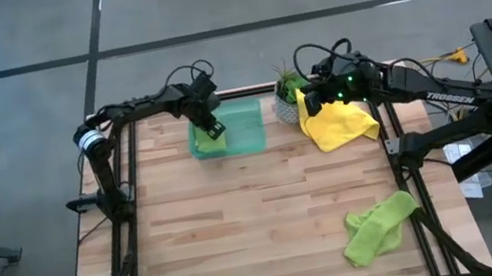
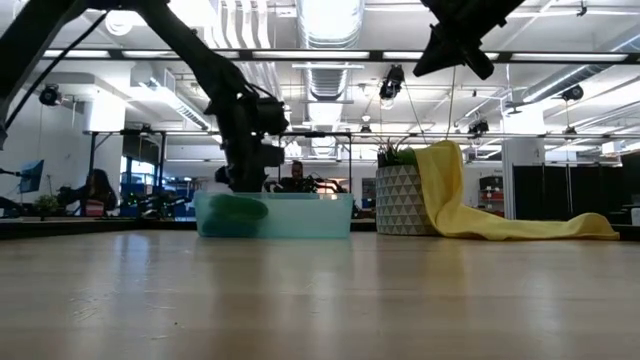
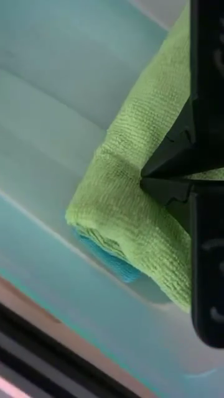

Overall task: Fold microfiber towels
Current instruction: Put the folded green microfiber towel into the blue bin

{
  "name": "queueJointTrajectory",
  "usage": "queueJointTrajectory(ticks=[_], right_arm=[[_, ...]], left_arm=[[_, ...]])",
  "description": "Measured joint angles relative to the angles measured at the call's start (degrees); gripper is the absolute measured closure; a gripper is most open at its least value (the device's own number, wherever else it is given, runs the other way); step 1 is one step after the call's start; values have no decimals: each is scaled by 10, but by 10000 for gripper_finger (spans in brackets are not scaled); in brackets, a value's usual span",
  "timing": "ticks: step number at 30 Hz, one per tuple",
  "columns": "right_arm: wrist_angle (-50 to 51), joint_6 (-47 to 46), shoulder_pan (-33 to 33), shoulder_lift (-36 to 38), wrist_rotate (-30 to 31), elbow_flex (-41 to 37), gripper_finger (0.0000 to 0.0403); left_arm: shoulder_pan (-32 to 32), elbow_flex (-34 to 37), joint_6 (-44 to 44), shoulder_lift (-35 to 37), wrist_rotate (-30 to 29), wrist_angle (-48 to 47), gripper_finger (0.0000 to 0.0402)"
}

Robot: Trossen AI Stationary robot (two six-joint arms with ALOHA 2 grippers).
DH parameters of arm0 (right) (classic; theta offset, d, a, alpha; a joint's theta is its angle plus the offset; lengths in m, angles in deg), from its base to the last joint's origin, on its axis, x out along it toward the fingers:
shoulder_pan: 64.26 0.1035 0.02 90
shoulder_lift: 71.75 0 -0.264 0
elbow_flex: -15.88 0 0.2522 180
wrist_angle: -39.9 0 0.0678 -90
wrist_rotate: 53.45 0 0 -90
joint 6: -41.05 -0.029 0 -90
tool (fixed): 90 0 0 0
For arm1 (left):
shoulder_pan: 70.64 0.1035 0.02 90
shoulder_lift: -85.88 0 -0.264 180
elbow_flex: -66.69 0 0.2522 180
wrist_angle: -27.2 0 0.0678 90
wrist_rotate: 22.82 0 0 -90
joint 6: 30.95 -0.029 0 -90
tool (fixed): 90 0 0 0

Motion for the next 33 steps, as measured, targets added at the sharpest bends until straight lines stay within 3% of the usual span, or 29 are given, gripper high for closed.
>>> queueJointTrajectory(ticks=[8,22,33], right_arm=[[0,0,0,1,0,0,394],[-1,0,0,-7,0,-1,394],[0,-6,12,-7,0,-1,394]], left_arm=[[-11,-9,0,62,-1,-34,402],[-48,-3,-3,15,-2,-80,401],[-81,-1,15,60,-3,-101,401]])
